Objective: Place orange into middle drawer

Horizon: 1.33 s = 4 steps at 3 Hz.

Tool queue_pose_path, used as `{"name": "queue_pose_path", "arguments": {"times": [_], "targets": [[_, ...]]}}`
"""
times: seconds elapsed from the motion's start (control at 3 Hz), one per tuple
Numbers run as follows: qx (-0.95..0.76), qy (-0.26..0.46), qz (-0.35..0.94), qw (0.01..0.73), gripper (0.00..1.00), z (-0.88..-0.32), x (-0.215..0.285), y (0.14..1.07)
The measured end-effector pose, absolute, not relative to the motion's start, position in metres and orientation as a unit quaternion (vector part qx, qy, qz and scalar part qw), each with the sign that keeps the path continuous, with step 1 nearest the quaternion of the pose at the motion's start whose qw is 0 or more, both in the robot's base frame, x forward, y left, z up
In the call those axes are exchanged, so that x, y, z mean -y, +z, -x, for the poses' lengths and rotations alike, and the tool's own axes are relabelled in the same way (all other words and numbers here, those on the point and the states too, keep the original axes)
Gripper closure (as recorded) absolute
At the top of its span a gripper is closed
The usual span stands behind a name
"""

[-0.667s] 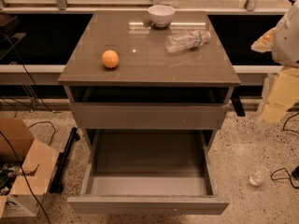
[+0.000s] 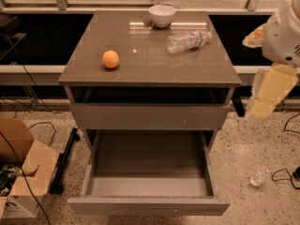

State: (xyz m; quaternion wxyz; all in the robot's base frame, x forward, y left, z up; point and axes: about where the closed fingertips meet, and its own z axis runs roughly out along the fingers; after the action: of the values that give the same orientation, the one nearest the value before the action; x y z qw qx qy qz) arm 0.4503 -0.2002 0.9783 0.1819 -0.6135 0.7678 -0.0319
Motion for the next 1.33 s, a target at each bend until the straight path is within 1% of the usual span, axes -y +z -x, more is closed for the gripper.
{"name": "queue_pose_path", "arguments": {"times": [0.67, 1.0, 1.33], "targets": [[-0.703, 0.022, 0.667, 0.244, 0.0, -0.509, 0.102, 0.974], [-0.674, 0.067, 0.691, 0.254, 0.0, -0.576, 0.019, 0.947], [-0.671, 0.071, 0.693, 0.254, 0.0, -0.58, 0.013, 0.945]]}}
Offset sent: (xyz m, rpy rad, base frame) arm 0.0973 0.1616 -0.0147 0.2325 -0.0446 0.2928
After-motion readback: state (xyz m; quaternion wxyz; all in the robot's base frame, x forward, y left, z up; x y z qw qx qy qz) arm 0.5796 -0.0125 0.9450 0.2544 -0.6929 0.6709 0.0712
